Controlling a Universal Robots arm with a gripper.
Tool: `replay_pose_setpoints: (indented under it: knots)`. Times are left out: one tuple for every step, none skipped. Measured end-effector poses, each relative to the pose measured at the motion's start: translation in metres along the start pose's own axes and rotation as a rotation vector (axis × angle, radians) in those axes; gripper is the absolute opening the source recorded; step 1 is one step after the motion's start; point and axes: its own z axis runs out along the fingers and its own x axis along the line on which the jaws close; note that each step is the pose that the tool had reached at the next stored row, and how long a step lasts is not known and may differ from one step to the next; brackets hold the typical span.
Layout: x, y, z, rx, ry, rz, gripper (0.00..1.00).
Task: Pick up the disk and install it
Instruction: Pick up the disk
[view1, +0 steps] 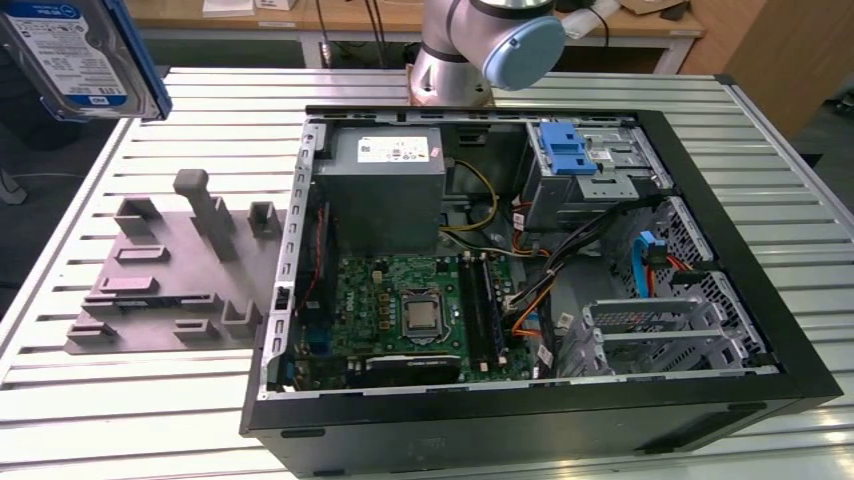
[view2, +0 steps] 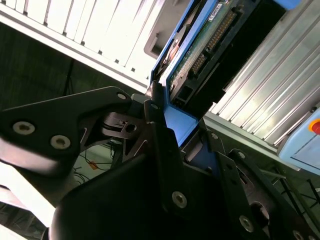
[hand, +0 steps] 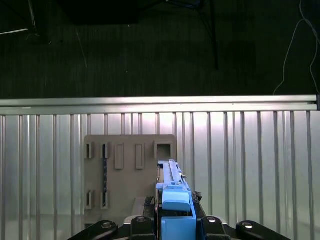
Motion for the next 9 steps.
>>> replay_pose_setpoints:
  knots:
    - [0.0000,-0.0003,0.0000,0.0000,0.0000,0.000,0.36]
    - [0.0001,-0.0005,0.0001,0.0001,-0.0001,0.000,0.36]
    - [0.0000,-0.0007,0.0000,0.0001,-0.0001,0.000,0.36]
    - [0.0000,-0.0010,0.0000,0.0000,0.0000,0.000,0.36]
    - [0.0000,-0.0012,-0.0001,-0.0001,0.0001,0.000,0.36]
    - [0.0000,-0.0013,0.0000,0.0000,0.0001,0.000,0.36]
    - [0.0000,-0.0015,0.0000,0.0000,0.0000,0.000,0.36]
    - [0.0000,-0.0017,0.0000,0.0000,0.0000,0.000,0.36]
    - [0.0000,-0.0018,0.0000,0.0001,0.0000,0.000,0.36]
